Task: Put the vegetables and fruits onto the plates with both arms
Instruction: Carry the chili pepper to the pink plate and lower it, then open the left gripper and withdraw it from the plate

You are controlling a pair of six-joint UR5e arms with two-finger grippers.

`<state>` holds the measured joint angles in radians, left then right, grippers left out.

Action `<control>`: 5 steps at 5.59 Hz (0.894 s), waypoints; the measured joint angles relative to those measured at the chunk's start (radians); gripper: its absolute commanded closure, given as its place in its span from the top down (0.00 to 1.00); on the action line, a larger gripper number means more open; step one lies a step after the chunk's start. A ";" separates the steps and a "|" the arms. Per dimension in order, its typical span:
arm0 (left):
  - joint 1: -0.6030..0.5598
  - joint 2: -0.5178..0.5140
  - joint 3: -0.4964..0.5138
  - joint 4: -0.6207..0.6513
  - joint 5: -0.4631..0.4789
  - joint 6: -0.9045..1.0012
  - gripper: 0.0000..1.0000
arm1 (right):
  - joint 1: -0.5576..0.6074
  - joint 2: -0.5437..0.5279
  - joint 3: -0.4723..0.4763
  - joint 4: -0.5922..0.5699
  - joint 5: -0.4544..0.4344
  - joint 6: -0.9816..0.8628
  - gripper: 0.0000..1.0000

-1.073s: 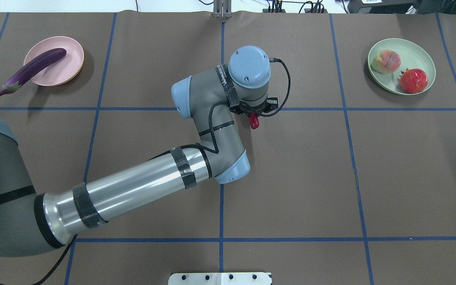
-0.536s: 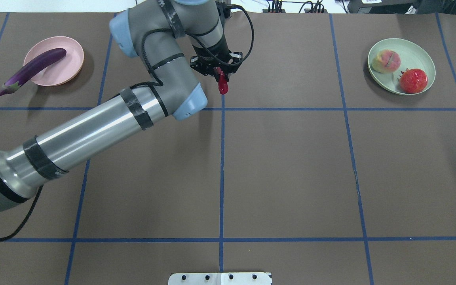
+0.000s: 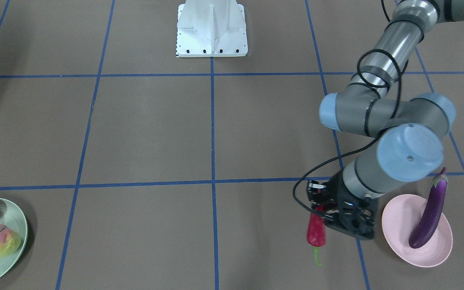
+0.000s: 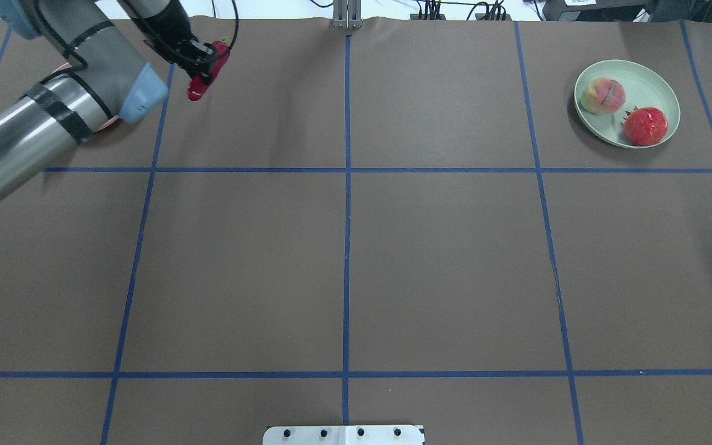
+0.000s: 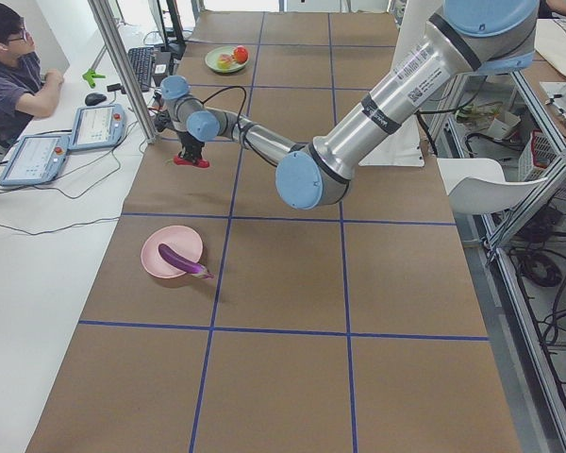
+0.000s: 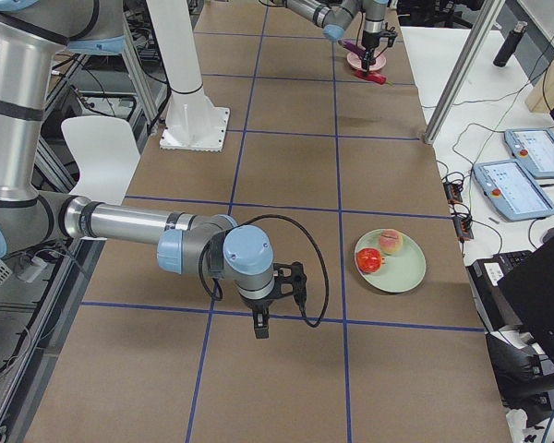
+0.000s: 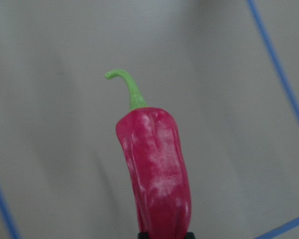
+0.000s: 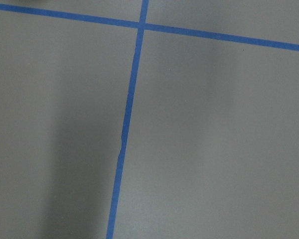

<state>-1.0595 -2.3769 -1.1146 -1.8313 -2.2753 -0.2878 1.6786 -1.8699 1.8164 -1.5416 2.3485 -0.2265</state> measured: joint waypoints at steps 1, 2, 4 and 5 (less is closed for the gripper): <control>-0.062 0.053 0.019 -0.002 0.008 0.202 0.00 | 0.000 0.000 0.000 0.000 0.000 0.000 1.00; -0.113 0.088 0.050 -0.005 0.026 0.373 0.16 | 0.000 0.000 0.000 0.000 0.000 -0.001 1.00; -0.153 0.149 0.086 -0.027 0.049 0.538 1.00 | 0.000 0.000 -0.001 0.001 0.000 -0.002 1.00; -0.154 0.203 0.071 -0.075 0.049 0.542 1.00 | 0.000 0.000 -0.002 0.000 0.000 -0.001 1.00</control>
<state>-1.2138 -2.1737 -1.0433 -1.9067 -2.2259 0.2546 1.6782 -1.8699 1.8148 -1.5414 2.3485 -0.2273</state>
